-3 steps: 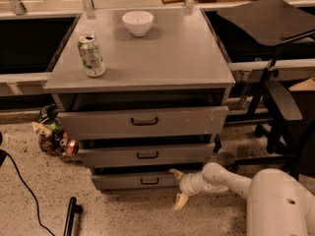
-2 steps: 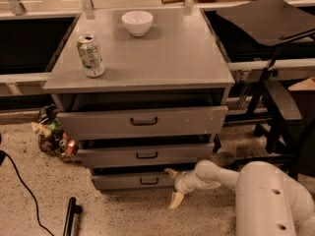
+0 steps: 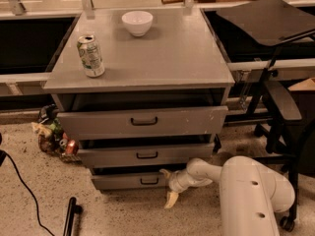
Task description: Open bottom drawer
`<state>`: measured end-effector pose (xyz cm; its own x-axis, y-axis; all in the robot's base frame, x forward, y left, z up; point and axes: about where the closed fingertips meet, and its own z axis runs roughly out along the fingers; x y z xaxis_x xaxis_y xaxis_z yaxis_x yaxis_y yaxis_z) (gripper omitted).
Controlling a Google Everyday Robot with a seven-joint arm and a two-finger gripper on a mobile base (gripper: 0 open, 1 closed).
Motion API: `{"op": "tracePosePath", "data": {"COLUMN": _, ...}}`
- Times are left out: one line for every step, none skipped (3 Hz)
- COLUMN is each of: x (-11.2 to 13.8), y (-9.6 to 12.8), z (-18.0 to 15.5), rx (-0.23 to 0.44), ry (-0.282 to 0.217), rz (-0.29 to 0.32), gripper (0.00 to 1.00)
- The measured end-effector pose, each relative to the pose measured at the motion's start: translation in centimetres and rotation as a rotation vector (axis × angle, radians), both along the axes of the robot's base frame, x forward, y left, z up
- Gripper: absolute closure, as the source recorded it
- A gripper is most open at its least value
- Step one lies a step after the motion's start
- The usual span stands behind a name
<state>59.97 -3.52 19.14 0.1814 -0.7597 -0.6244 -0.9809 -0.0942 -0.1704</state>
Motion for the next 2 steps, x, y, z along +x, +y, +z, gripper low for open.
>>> {"op": "tracePosePath", "data": {"x": 0.52, "y": 0.25, "z": -0.59, "rx": -0.009, "ry": -0.005, "rz": -0.018, "gripper": 0.00}}
{"op": "tracePosePath", "data": {"x": 0.90, "y": 0.23, "z": -0.69, "rx": -0.011, "ry": -0.042, "rz": -0.065, "gripper": 0.00}}
